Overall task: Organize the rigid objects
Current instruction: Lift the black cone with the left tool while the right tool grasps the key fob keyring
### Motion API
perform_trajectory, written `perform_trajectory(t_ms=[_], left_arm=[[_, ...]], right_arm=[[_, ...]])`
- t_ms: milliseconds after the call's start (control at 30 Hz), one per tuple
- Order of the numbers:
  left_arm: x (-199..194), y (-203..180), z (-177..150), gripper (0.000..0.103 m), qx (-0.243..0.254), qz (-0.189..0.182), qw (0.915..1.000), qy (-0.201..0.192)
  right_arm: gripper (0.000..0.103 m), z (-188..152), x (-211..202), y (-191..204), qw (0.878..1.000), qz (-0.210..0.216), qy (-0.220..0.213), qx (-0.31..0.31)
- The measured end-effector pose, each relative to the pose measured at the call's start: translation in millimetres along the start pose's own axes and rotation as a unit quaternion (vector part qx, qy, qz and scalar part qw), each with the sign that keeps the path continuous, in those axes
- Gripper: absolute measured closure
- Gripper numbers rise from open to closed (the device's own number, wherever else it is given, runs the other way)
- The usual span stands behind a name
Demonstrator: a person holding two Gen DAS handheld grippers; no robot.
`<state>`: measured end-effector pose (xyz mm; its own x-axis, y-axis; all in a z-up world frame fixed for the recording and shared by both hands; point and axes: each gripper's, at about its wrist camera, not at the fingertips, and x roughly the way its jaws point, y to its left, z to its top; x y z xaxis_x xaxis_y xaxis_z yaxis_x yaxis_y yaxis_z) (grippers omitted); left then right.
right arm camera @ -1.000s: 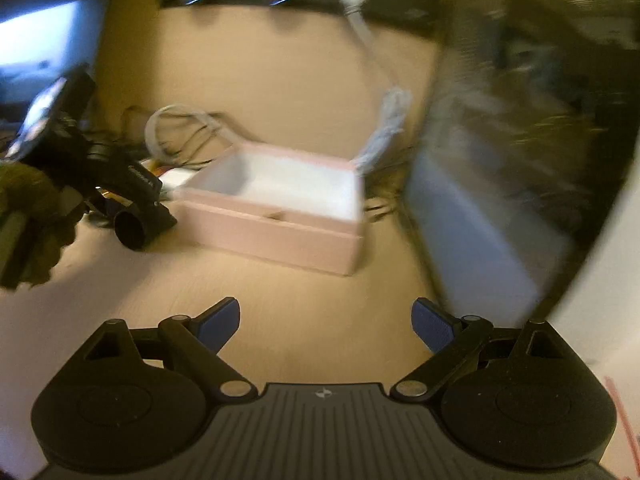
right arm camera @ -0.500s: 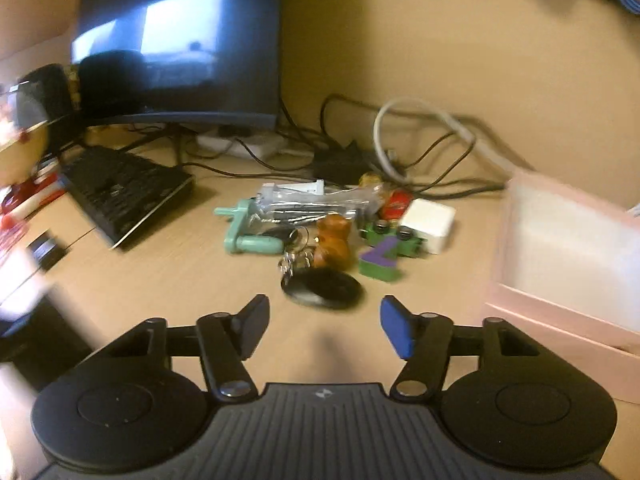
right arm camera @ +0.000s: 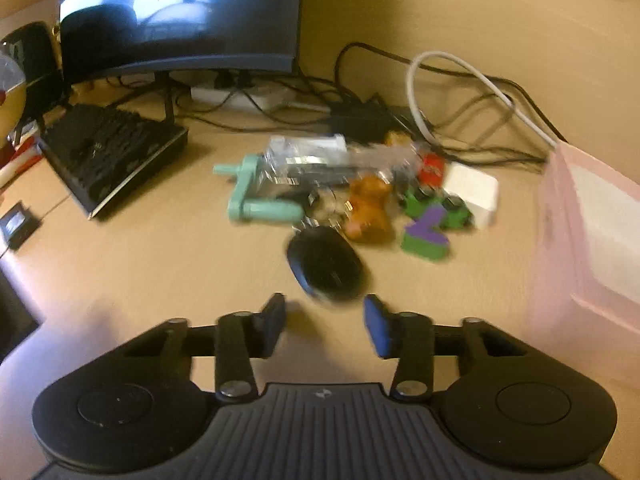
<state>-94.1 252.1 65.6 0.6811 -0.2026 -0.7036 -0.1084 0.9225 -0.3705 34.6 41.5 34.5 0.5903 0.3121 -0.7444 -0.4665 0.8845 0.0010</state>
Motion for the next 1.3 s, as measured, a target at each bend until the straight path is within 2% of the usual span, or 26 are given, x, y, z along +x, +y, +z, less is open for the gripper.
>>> perform_trajectory(t_ms=[100, 200, 267, 400, 533, 600, 633, 767, 867, 967, 1033, 1067, 1133, 1200, 1300], left_arm=[[8, 0, 3, 0.053, 0.000, -0.028, 0.9996, 0.007], [11, 0, 8, 0.053, 0.014, -0.034, 0.9993, 0.010], [7, 4, 10, 0.053, 0.018, -0.033, 0.9993, 0.006], [-2, 19, 11, 0.053, 0.013, -0.024, 0.9996, 0.004], [-8, 36, 14, 0.053, -0.005, -0.019, 0.9998, -0.002], [-8, 42, 15, 0.053, -0.013, -0.022, 0.9997, -0.003], [-8, 44, 15, 0.053, -0.016, -0.024, 0.9996, -0.003], [1, 45, 16, 0.053, -0.019, -0.049, 0.9986, 0.007], [14, 40, 19, 0.053, -0.006, -0.069, 0.9974, 0.020], [23, 30, 19, 0.053, 0.009, -0.077, 0.9966, 0.028], [25, 23, 18, 0.053, 0.012, -0.074, 0.9968, 0.028], [24, 20, 17, 0.053, 0.010, -0.067, 0.9973, 0.028], [23, 17, 16, 0.053, -0.003, -0.058, 0.9978, 0.032], [22, 13, 14, 0.053, 0.001, -0.056, 0.9978, 0.037], [14, 9, 12, 0.053, 0.013, -0.036, 0.9988, 0.030]], right_arm=[[0.064, -12, -22, -10, 0.999, -0.038, 0.008, -0.019], [0.063, -8, -38, -3, 0.998, -0.053, -0.028, -0.037], [0.063, 6, -36, 8, 0.997, -0.046, -0.052, -0.032], [0.063, 41, -5, 35, 0.998, -0.016, -0.057, -0.028], [0.063, 62, 41, 46, 0.996, -0.049, -0.044, -0.056], [0.069, 67, 56, 37, 0.997, -0.047, -0.028, -0.044], [0.076, 68, 60, 34, 0.999, -0.035, -0.015, -0.033], [0.078, 52, 45, 25, 1.000, -0.013, 0.009, -0.010], [0.078, 29, 20, 19, 1.000, -0.017, 0.019, -0.004], [0.078, 0, -7, 18, 0.997, -0.057, 0.017, -0.054], [0.070, -15, -22, 17, 0.993, -0.084, 0.011, -0.086], [0.064, -17, -28, 15, 0.993, -0.081, 0.000, -0.082], [0.064, -16, -36, 11, 0.996, -0.059, -0.020, -0.059], [0.064, -10, -35, 11, 0.998, -0.031, -0.017, -0.047], [0.064, -9, -39, 12, 0.998, -0.020, -0.024, -0.051]])
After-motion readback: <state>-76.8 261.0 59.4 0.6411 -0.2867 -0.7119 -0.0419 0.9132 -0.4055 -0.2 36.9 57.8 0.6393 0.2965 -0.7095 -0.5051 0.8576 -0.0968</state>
